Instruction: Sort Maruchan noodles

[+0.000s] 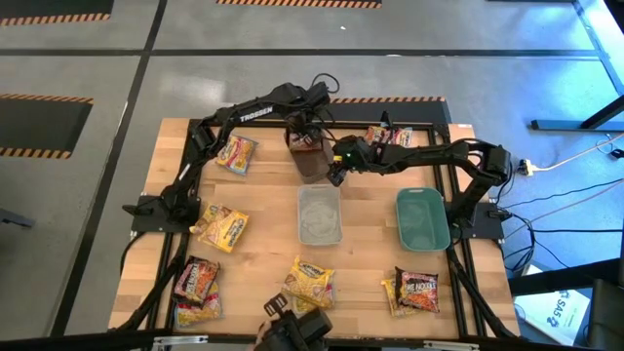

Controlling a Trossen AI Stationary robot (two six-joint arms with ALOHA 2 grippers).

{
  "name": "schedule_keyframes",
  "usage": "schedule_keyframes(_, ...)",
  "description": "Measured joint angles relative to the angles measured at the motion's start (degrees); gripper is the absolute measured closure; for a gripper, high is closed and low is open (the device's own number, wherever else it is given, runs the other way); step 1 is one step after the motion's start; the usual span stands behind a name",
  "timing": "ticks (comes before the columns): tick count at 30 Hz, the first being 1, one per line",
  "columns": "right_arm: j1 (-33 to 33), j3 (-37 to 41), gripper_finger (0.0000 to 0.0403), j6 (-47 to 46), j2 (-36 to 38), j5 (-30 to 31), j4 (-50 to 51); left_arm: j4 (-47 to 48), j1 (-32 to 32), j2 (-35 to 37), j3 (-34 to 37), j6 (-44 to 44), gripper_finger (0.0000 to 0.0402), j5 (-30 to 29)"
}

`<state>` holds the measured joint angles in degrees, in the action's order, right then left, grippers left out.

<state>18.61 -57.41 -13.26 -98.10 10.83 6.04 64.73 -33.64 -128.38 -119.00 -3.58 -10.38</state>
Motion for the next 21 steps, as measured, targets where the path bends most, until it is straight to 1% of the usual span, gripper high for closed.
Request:
schedule_keyframes(3, 0.0, 0.0, 0.015, 0.3, 0.0, 0.3, -0.1, 0.1, 0.3, 0.0, 0.0, 2.8, 0.0278, 0.1)
schedule_keyframes(5, 0.0, 0.0, 0.015, 1.3, 0.0, 1.1, -0.3, 0.9, 0.6, 0.1, 0.0, 3.4, 0.027, 0.4)
schedule_keyframes(11, 0.1, 0.0, 0.015, 4.2, 1.4, 1.4, -1.2, 4.8, 1.3, 2.9, 0.0, 4.3, 0.0267, 0.3)
schedule_keyframes(14, 0.1, 0.0, 0.015, 5.7, 4.0, -1.3, -1.5, 6.6, 1.6, 5.1, 0.0, 5.5, 0.0267, 0.0)
schedule_keyframes(16, 0.1, 0.0, 0.015, 6.4, 6.0, -1.6, -0.4, 7.2, 1.9, 6.8, 0.1, 5.6, 0.0267, -0.2)
schedule_keyframes(19, 0.9, 0.0, 0.015, 8.3, 7.9, 0.7, 1.8, 6.9, 2.6, 9.4, 2.8, 5.6, 0.0266, -0.8)
schedule_keyframes(21, 2.1, 0.0, 0.015, 9.1, 8.2, 1.5, 2.4, 5.2, 3.3, 11.6, 7.2, 5.2, 0.0266, -2.0)
